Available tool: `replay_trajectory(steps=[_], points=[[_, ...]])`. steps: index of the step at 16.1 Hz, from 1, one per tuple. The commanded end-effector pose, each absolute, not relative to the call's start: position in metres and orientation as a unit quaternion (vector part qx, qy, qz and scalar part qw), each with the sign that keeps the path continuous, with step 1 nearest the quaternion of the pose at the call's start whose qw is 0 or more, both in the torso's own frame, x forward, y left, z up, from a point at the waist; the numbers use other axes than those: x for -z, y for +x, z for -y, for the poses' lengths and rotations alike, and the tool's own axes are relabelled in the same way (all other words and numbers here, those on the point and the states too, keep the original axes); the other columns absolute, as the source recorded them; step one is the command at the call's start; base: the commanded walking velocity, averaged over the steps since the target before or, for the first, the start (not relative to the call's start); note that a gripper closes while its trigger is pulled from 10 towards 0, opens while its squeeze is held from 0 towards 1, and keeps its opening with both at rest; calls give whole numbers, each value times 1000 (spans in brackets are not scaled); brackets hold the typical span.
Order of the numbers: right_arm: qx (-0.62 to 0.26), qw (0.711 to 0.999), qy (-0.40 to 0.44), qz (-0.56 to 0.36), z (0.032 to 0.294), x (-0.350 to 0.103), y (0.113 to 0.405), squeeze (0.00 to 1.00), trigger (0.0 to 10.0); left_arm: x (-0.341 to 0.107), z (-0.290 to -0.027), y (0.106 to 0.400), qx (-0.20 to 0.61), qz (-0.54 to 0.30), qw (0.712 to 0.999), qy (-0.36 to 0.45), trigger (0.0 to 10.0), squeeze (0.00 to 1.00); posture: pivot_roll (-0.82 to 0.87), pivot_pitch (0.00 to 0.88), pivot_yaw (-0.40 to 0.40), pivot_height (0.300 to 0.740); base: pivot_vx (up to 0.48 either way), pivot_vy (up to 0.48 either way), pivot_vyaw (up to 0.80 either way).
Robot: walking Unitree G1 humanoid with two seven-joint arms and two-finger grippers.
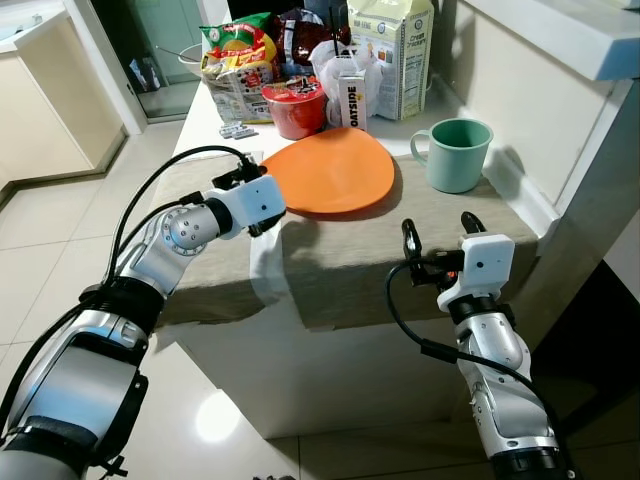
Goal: Setting the table
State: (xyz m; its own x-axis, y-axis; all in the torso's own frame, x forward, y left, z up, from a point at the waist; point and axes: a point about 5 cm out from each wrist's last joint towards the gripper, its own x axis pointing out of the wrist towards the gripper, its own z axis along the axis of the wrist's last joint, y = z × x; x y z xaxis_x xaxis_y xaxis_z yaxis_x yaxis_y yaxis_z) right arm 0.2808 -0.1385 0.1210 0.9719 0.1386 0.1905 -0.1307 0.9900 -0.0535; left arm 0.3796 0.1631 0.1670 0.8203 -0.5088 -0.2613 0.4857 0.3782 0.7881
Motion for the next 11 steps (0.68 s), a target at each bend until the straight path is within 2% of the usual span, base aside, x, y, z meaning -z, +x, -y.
replay_trajectory(steps=[1,3,4,5,8,11], points=[[-71,992,-16,100,135,-124,279,0,10000,-170,-164,382,298,14,824,482,10000,1000,-210,12,169,740,0,0,0],[-72,992,-15,98,134,-124,279,0,10000,-169,-160,383,307,18,809,501,10000,1000,-211,12,173,740,0,0,0],[-72,993,-15,97,134,-124,279,0,10000,-168,-160,383,309,15,811,497,10000,59,-212,11,174,740,0,0,0],[-73,993,-14,96,133,-123,278,0,10000,-167,-159,385,305,7,818,488,10000,0,-216,8,176,740,0,0,0],[-76,992,-16,98,131,-124,278,0,10000,-166,-154,386,308,16,805,507,10000,0,-228,0,184,740,0,0,0],[-76,992,-15,97,130,-123,276,0,10000,-164,-149,387,297,21,807,509,10000,0,-229,0,187,740,0,0,0]])
